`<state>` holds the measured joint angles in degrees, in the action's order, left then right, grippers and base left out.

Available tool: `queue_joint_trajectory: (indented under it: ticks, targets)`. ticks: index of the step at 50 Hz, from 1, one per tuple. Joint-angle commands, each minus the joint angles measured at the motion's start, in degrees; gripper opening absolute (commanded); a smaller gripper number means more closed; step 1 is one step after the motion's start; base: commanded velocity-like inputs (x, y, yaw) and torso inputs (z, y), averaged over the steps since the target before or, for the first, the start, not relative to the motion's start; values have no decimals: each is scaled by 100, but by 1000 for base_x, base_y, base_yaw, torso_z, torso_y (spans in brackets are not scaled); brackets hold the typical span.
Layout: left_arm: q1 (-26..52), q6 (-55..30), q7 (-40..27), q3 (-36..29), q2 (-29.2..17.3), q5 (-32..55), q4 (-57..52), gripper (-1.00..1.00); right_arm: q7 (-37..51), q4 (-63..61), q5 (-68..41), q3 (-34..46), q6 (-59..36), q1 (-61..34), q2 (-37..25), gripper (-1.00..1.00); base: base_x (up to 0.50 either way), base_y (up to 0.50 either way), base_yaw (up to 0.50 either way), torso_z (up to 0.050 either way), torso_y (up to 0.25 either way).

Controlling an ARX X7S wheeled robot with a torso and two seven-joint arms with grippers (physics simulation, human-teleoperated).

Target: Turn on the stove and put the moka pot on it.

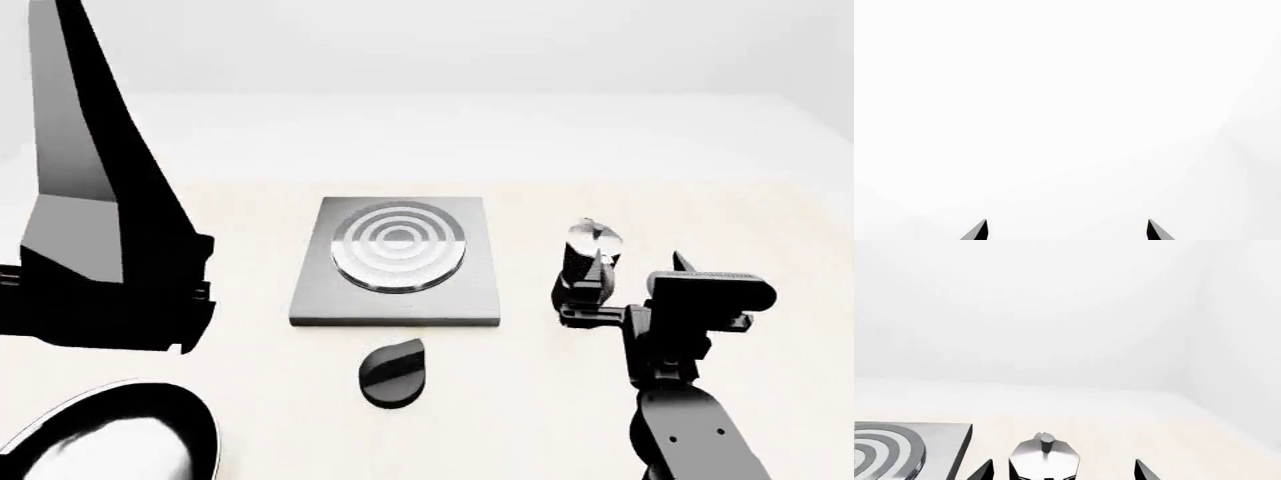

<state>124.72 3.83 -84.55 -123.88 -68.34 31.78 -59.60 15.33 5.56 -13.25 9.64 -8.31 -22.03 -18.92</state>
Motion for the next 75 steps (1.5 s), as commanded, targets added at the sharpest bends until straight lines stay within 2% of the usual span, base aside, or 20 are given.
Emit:
queue_joint_trajectory:
  ticks: [1,7,8,11,20,25,28,38,41,43,44,47,53,56,57,59,62,64,66,75]
  targets:
    - [1013,333,-499,-1243,19,-81,-39,100,-98,965,125,80,572,100,109,100,0,0,0,0,0]
    - [1011,353,-494,-1248,24,-72,-39,100,-108,1193,120,88,721,149,160,100,0,0,0,0,0]
    - [1011,351,-493,-1237,26,-58,-39,100,-158,1626,169,99,1124,172,233,100,0,0,0,0,0]
    - [1005,316,-515,-1272,55,-69,-39,100,-134,1421,132,107,871,173,197,100,0,0,0,0,0]
    - [944,369,-529,-1241,51,-95,-38,100,-203,1803,145,165,1033,45,278,100,0,0,0,0,0]
    - [966,424,-534,-1309,40,-177,-39,100,-212,2429,286,221,1486,-152,387,100,0,0,0,0,0]
    - [995,422,-534,-1329,34,-189,-39,100,-180,2231,260,226,1188,-259,359,100,0,0,0,0,0]
    - [949,432,-537,-1263,16,-212,-39,100,-212,2745,320,291,1296,-643,462,100,0,0,0,0,0]
    - [950,433,-537,-1271,39,-203,-39,100,-247,3391,383,303,1694,-862,548,100,0,0,0,0,0]
    - [948,448,-537,-1283,16,-220,-39,100,-225,3181,359,301,1474,-867,513,100,0,0,0,0,0]
    - [910,482,-537,-1269,-1,-241,-39,100,-242,3661,412,315,1840,-962,591,100,0,0,0,0,0]
    - [847,486,-535,-1215,-5,-239,-38,100,-230,3503,400,328,1593,-1028,566,100,0,0,0,0,0]
    - [917,500,-534,-1229,12,-194,-38,100,-312,4824,501,364,2436,-1424,746,100,0,0,0,0,0]
    - [855,499,-535,-1197,16,-212,-38,100,-268,4296,479,379,1947,-1376,672,100,0,0,0,0,0]
    - [847,503,-534,-1183,16,-202,-38,100,-287,4678,509,387,2234,-1451,724,100,0,0,0,0,0]
    - [847,509,-534,-1181,19,-202,-38,100,-295,4565,490,385,2080,-1492,697,100,0,0,0,0,0]
    - [819,507,-533,-1147,26,-197,-38,100,-345,5523,551,400,2739,-1745,820,100,0,0,0,0,0]
    - [810,508,-533,-1134,33,-194,-38,100,-318,5085,522,399,2299,-1723,749,100,0,0,0,0,0]
    - [797,504,-533,-1119,35,-193,-38,100,-318,5174,522,398,2325,-1757,758,100,0,0,0,0,0]
    - [683,487,-532,-1024,26,-206,-38,100,-396,6390,552,434,2929,-2242,898,100,0,0,0,0,0]
